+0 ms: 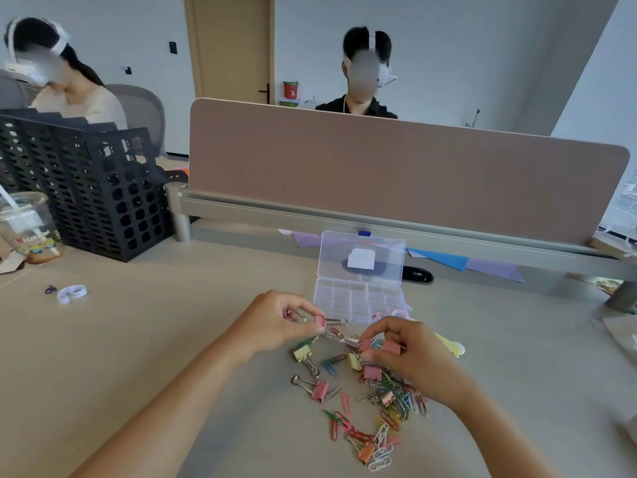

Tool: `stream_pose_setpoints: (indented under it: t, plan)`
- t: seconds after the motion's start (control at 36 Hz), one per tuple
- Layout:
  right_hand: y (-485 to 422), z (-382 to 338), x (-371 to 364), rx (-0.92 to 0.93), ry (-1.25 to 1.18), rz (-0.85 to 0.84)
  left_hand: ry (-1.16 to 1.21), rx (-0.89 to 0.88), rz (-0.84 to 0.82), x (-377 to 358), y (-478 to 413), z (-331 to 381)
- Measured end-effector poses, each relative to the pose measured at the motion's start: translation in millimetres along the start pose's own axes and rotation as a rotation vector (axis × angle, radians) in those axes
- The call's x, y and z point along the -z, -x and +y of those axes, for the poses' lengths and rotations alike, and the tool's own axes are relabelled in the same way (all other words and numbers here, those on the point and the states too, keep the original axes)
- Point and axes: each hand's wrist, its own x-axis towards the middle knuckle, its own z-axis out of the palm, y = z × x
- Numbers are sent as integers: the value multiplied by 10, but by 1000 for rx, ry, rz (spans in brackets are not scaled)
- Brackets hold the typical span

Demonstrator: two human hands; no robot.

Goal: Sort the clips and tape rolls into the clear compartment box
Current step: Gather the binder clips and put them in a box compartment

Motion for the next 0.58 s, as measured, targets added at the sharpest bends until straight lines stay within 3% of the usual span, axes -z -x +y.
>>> stream_pose_setpoints:
  t: [0.08, 0.25, 0.36, 0.58]
  plan:
    - [-203, 91, 46, -58, 36, 83, -67, 11, 30, 34, -162, -2]
    - [-646, 181, 41, -109, 127, 262, -461, -25, 174, 33, -497, -89]
    - [-825, 159, -75, -115, 214, 307, -486, -32, 86, -7, -645, -129]
    - [-941, 252, -178, -109, 207, 216, -416, -34, 20, -66, -686, -346]
